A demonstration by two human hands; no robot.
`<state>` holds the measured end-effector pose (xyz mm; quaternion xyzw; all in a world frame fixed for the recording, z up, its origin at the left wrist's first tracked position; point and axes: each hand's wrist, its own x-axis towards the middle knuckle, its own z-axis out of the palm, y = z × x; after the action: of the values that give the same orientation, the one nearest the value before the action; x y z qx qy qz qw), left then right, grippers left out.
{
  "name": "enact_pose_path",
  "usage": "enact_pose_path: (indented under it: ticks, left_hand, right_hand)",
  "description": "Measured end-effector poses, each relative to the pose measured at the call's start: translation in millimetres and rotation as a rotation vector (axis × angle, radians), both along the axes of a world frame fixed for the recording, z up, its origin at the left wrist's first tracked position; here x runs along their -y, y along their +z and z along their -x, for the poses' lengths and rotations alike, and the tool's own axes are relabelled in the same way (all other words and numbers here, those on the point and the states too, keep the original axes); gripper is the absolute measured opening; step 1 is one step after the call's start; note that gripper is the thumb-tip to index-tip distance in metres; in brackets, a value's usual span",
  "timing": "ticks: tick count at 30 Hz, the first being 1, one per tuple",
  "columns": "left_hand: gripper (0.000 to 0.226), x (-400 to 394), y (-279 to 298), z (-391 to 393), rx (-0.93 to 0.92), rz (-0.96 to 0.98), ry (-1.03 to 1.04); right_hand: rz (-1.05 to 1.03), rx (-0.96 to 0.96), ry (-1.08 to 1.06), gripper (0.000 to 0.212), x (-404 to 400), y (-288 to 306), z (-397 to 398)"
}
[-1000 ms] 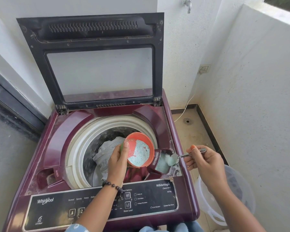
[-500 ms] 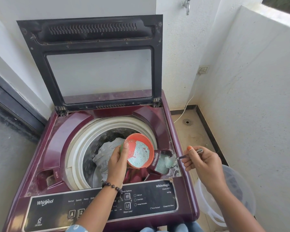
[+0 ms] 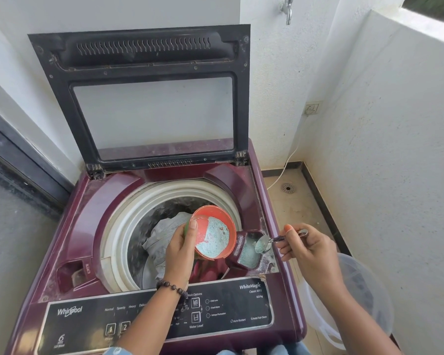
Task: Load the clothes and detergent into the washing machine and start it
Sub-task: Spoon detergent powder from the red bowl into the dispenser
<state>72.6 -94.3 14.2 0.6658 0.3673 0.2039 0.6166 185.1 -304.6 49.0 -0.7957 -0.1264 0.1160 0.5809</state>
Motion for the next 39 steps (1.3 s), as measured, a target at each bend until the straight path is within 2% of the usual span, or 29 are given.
enact_pose_path:
  ticks: [7,15,20,29,36,39]
  left_hand:
    - [0.047,-1.1,-2.2,0.6,0.008,-0.012,0.003]
    - [0.045,0.2,0.2,0.2,0.005,-0.001,0.01]
    - [0.028,1.4,3.2,0.0,0.003,0.013,0.013]
    - [0.034,0.9,3.0,-0.3,-0.002,0.01,0.004]
    - [0.037,0.8,1.7,-0.5,-0.031,-0.005,-0.01]
    - [0.03,2.6,4.5,-0.1,-0.055,-0.006,-0.041]
  right_hand:
    - [0.033,-0.01,0.01,0.021,-4.0,4.8,3.4]
    - [0.066,0.014,-0.002,0.022,-3.0,7.1,2.9]
    - [0.082,0.016,-0.018,0.022,-4.0,7.2,1.7]
    - [0.085,0.054,-0.035,0.024,-3.2,6.1,0.9]
    - [0.016,0.078,-0.043,0.017,-4.2,4.4,2.2]
    - [-0.132,-0.044,0.026,0.012,-6.1,3.0,2.5]
